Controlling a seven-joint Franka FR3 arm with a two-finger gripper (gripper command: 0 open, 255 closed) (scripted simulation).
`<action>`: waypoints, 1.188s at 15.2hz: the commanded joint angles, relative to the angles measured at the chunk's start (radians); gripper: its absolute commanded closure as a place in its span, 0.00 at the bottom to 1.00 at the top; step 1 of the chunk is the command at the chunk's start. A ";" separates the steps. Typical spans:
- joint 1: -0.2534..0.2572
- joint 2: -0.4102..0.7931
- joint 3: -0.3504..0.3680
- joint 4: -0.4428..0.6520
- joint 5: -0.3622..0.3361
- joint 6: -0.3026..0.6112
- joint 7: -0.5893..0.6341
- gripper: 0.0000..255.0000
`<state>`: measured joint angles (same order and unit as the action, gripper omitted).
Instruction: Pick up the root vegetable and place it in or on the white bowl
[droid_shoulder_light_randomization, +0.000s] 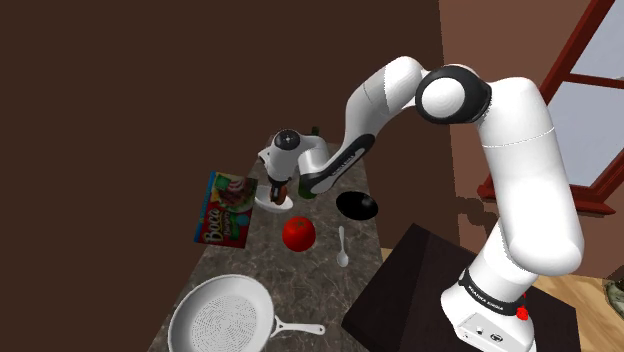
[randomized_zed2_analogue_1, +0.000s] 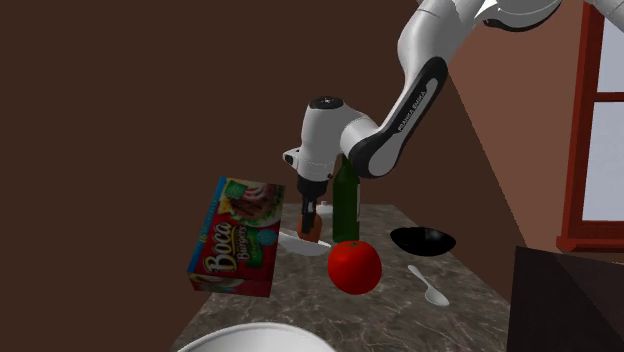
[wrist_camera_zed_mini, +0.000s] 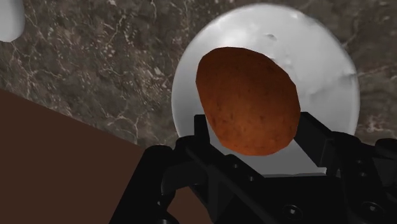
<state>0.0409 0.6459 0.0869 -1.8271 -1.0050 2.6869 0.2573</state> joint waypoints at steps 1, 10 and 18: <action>-0.003 0.007 -0.003 -0.007 0.000 -0.003 0.000 1.00; -0.005 -0.095 0.027 -0.082 0.034 -0.038 -0.018 0.00; -0.005 -0.121 0.035 -0.099 0.045 -0.048 -0.025 0.00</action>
<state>0.0355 0.5249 0.1220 -1.9264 -0.9605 2.6389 0.2327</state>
